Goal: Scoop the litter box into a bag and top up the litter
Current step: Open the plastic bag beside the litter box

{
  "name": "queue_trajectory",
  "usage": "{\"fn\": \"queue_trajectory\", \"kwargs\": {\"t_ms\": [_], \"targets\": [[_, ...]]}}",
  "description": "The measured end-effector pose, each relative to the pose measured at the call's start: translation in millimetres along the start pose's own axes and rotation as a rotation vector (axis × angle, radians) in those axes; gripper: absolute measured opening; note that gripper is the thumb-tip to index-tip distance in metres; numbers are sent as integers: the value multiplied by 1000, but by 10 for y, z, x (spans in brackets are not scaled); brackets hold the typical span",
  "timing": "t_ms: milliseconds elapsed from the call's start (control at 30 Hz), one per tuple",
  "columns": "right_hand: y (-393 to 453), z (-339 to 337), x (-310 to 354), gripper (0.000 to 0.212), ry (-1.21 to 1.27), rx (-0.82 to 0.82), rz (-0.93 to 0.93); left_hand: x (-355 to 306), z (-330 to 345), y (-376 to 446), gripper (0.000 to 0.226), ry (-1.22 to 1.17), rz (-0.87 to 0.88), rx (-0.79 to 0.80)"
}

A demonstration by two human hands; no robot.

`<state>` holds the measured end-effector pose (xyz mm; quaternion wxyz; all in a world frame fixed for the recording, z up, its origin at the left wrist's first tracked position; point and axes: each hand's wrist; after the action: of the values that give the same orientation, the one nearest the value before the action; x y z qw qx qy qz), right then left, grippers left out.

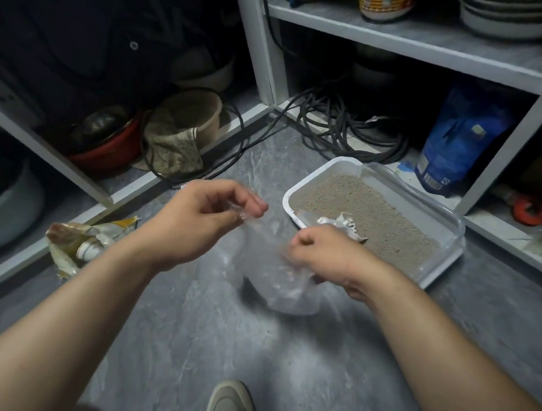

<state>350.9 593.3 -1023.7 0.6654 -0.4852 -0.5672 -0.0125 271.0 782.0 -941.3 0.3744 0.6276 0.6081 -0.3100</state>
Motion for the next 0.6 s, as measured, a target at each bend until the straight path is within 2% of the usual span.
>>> {"fn": "queue_trajectory", "kwargs": {"t_ms": [33,100,167,233,300,400,433,467,533,567,600], "targets": [[-5,42,-10,26,-61,-26,45,-7,1,-4,32,-68,5,-11],[-22,121,-12,59,-100,-89,98,-20,22,-4,29,-148,19,-8],[3,173,-31,70,36,-8,135,-5,34,-6,38,-221,28,-1],[87,236,-95,67,221,110,150,25,34,-8,52,-297,19,-17],[196,255,-165,58,285,120,131,43,27,-25,54,-373,-10,-47],[298,230,-187,17,319,88,70,60,-13,-63,52,-486,-69,-79],[310,220,-179,11,339,51,42,63,-31,-73,54,-512,-91,-83],[324,208,-170,14,327,-28,-1,73,-44,-83,59,-525,-109,-86],[312,193,-148,47,137,-262,-144,90,-50,-102,67,-541,-144,-88],[285,189,-122,65,18,-336,-229,87,-41,-110,67,-550,-161,-80],[256,187,-84,73,-57,-350,-323,80,-21,-111,64,-566,-174,-69]]}}
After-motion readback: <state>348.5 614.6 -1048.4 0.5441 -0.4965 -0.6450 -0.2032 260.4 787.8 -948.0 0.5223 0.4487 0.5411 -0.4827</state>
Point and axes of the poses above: each hand's wrist, its own y-axis towards the middle knuckle, its own z-axis out of the palm, x = y × z, and after that the axes turned 13 degrees about z, right-handed
